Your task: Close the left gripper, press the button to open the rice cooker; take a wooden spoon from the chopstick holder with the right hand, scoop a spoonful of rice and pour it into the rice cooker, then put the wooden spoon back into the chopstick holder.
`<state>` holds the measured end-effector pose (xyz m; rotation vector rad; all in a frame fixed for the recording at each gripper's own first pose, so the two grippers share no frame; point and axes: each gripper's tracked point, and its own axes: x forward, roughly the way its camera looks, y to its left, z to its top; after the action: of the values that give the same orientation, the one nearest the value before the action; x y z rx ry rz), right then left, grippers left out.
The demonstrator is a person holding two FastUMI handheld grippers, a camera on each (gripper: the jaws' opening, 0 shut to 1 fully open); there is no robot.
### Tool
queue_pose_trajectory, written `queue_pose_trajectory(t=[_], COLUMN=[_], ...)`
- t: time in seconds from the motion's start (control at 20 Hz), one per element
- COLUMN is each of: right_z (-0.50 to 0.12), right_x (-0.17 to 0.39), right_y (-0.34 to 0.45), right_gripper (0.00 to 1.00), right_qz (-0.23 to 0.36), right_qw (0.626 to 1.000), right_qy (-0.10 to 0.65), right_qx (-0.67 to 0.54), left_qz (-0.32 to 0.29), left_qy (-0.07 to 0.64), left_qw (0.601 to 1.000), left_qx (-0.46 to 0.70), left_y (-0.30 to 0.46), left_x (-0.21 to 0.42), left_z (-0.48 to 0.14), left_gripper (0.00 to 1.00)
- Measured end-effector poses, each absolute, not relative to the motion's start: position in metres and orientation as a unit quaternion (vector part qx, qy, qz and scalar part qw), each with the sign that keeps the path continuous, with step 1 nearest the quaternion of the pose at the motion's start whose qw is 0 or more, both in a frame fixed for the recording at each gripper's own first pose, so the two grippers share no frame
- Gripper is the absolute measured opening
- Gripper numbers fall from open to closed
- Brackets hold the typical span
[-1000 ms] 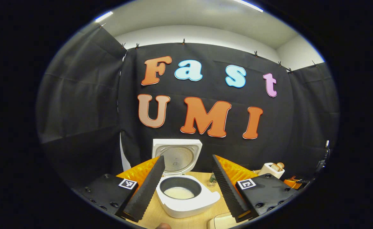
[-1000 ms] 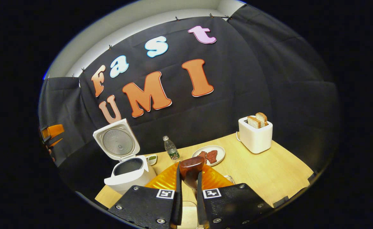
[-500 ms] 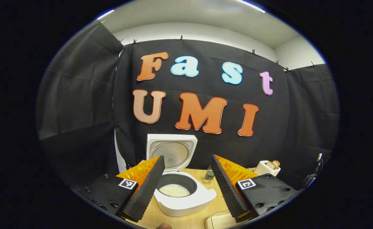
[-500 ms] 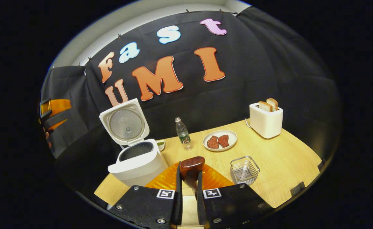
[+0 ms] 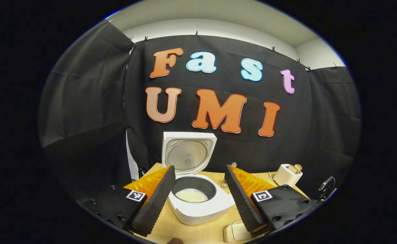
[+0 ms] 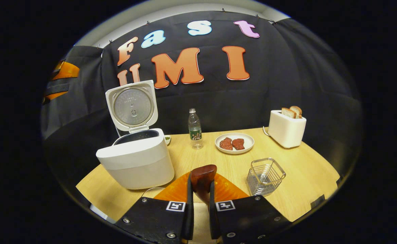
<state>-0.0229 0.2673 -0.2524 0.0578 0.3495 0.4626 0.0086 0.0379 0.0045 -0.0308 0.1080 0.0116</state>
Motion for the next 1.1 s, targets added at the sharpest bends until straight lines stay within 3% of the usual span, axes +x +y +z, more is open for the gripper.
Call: queue_pose_trajectory(t=[0.15,0.55,0.85,1.1], right_z=[-0.248,-0.277,-0.298,-0.294], right_x=[-0.028,-0.048,-0.029,-0.027], right_y=[0.272,0.309,0.286,0.273], right_gripper=[0.18,0.18,0.18,0.18], right_qz=[0.244,0.271,0.211,0.187], right_qw=[0.953,0.894,0.835,0.789], right_qy=[0.155,0.257,0.342,0.355], right_qx=[0.088,0.247,0.376,0.465], left_qz=[0.008,0.019,0.025,0.022], left_qy=[0.051,0.054,0.053,0.060], left_qw=[0.999,0.998,0.998,0.998], left_qx=[-0.015,-0.011,-0.017,-0.019], left_y=[0.039,0.046,0.050,0.045], left_x=[0.007,0.000,-0.002,-0.002], left_z=[0.006,0.005,0.005,0.000], left_gripper=[0.99,0.99,0.99,0.99])
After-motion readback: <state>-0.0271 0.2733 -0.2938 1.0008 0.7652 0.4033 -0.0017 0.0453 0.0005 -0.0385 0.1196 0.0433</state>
